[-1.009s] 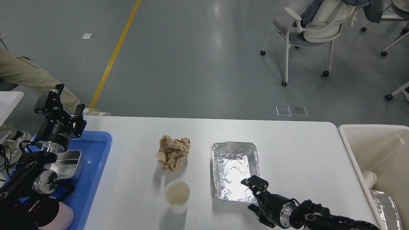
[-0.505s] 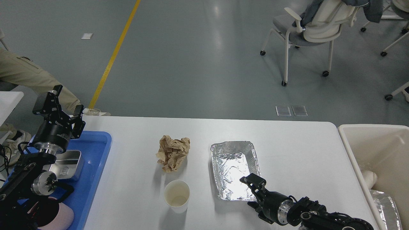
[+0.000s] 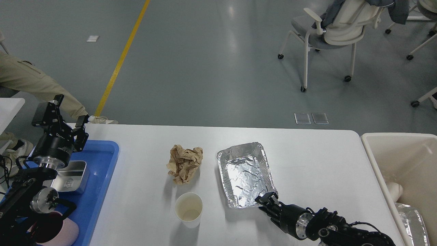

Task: Tidy desktop
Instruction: 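Grasp the foil tray edge with the right gripper and lift it up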

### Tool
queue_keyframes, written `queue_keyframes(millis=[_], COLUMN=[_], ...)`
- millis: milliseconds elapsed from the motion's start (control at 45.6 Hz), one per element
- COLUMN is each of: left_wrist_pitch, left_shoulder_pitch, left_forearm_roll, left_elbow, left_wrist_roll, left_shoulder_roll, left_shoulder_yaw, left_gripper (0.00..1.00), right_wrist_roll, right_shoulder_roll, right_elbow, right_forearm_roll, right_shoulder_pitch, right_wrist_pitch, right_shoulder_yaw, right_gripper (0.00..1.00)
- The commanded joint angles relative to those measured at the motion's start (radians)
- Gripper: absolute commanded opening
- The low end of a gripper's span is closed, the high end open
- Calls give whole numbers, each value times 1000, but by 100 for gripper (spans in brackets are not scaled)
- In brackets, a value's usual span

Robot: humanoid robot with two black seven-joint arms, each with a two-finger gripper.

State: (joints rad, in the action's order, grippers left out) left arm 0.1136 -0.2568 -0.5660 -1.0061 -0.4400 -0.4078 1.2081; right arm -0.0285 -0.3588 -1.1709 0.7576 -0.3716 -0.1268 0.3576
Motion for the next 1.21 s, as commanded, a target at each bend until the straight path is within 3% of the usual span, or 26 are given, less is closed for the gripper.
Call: queue_keyframes(millis=[0,132,505,702,944,1185], left_wrist_pitch=[0,0,5,8,17,14], left_shoulder_pitch=[17,44,56,56,51,44], left_forearm_roll=[0,0,0,0,0,0], left_elbow=[-29,-48,-48,-46,-46,-46], left_wrist_roll=[0,0,-2,-2,-3,-2], left_shoulder_roll=[-5,-14,-20,-26,-23,-22], left_shoulder_yaw=[14,31,50,57,53,47], left_gripper=[97,97,97,97,97,97], right_wrist_roll=[-4,-4,-4,-4,9,51], right_shoulder_roll=[1,1,-19,-221,-396,-408], right_elbow=[23,37,27,-15,-29,-23], right_forearm_roll=[0,0,9,32,77,78], right_shoulder_pitch=[-9,-10,-38,-130,-394,-734], right_wrist_pitch=[1,4,47,162,354,470], right_shoulder_yaw=[0,-2,-9,-26,-153,-359], right_gripper=[18,0,0,0,0,0])
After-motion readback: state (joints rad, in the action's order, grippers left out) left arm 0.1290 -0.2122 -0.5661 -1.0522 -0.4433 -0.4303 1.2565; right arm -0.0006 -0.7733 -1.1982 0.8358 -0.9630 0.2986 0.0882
